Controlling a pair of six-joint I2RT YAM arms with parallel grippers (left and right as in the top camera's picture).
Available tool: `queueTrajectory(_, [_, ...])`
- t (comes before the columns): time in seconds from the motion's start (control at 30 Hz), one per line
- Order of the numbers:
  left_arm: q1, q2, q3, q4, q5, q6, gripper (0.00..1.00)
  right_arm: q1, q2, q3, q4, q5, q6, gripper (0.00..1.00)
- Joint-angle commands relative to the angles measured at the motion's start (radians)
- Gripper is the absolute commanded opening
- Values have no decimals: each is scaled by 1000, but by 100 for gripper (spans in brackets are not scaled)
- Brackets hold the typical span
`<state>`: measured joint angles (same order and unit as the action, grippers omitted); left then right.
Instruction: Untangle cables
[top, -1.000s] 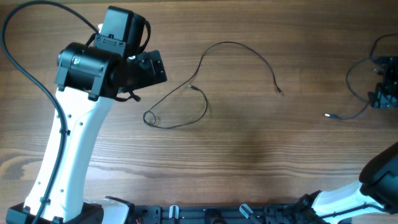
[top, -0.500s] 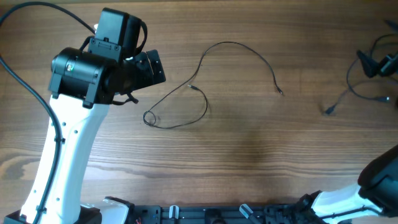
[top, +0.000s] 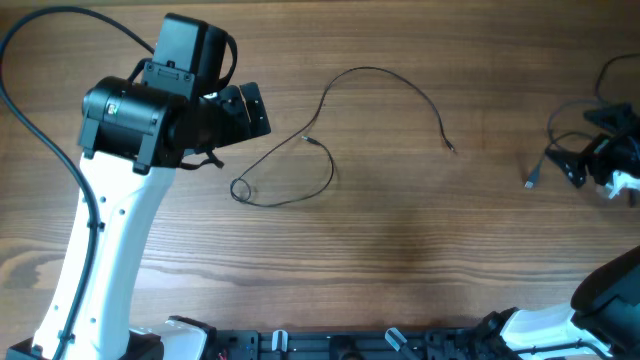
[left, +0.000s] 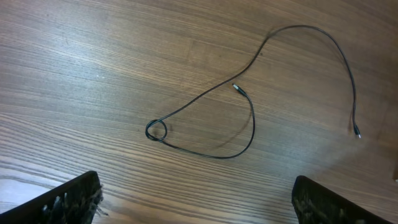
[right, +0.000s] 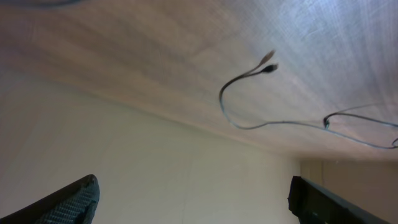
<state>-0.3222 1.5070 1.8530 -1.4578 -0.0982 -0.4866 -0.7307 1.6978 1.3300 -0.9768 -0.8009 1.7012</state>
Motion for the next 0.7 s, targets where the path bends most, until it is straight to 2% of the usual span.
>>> queueTrajectory(0.0, [-1,-17,-1,1,12,8,100,5,5,4,-15,70,-19,100])
queueTrajectory(0.17, [-1,-17,-1,-9,13,8,100,7,5,4,-53,147,-2,100])
queueTrajectory(0.23, [-1,-17,-1,-12,20,8,100,10,5,4,29,188,-130,100])
queueTrajectory(0.27, [-1,-17,-1,-13,25,8,100,13,5,4,95,208,-246,100])
queueTrajectory(0.37, [-1,-17,-1,-15,31,8,100,47,5,4,341,243,-722,100])
queueTrajectory(0.47, [-1,-17,-1,-16,31,8,100,124,5,4,560,159,-1251,100])
queueTrajectory(0.57, [-1,-17,-1,-14,31,8,100,216,5,4,605,66,-1598,99])
queueTrajectory(0.67, [-1,-17,-1,0,31,8,100,351,5,4,570,70,-1846,99])
